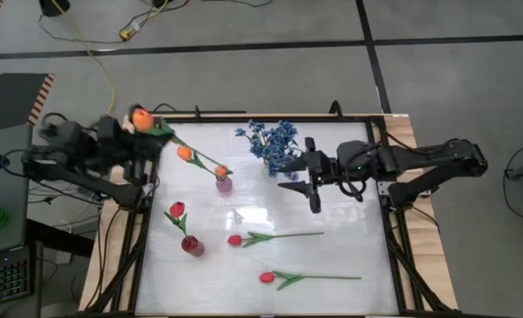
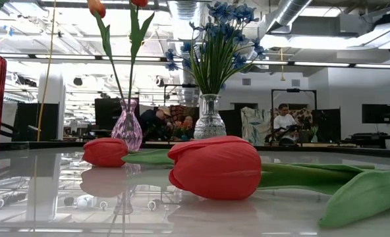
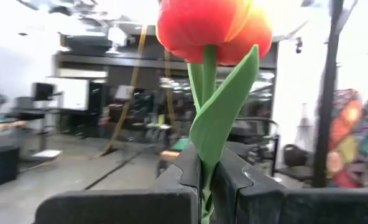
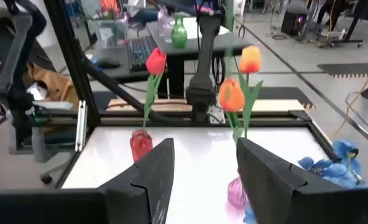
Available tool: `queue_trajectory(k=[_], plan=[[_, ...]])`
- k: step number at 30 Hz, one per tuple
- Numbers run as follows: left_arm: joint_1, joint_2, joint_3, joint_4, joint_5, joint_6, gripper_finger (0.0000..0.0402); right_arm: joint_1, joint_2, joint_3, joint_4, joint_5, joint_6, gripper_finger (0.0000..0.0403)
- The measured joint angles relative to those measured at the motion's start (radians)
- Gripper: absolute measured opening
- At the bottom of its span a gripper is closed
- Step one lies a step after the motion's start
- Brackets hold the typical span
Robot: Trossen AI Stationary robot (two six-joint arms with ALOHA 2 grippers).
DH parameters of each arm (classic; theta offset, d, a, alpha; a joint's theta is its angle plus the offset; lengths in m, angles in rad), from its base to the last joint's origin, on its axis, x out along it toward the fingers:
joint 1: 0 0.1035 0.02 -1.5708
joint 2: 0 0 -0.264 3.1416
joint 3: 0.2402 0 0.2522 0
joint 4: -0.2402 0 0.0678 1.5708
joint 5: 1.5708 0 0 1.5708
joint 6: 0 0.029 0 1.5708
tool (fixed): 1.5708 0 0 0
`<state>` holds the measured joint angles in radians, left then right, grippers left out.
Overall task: Sort flowers into vase by color
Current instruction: Put the orange tulip into the purple vase
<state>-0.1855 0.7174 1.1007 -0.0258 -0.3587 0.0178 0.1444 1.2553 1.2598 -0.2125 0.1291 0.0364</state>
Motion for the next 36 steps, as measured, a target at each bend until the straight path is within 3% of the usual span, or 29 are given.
queue_trajectory(k=[7, 18, 26, 32, 36], plan=[[0.103, 0.025, 0.158, -0.231, -0.047, 0.001, 0.0000, 0.001, 0.057, 0.000, 0.000, 0.000, 0.000, 0.0199], [0.292, 0.074, 0.203, -0.283, -0.030, 0.041, 0.0000, 0.014, 0.108, -0.001, 0.001, -0.001, 0.000, 0.0199], [0.523, 0.149, 0.203, -0.355, 0.145, -0.039, 0.0000, 0.018, 0.107, -0.001, 0.005, -0.001, 0.000, 0.0199], [0.713, 0.230, 0.203, -0.420, 0.487, -0.095, 0.0000, 0.018, 0.107, -0.001, -0.030, -0.001, -0.001, 0.0199], [0.805, 0.277, 0.203, -0.457, 0.601, -0.135, 0.0000, 0.018, 0.107, -0.001, -0.041, -0.001, -0.002, 0.0199]])
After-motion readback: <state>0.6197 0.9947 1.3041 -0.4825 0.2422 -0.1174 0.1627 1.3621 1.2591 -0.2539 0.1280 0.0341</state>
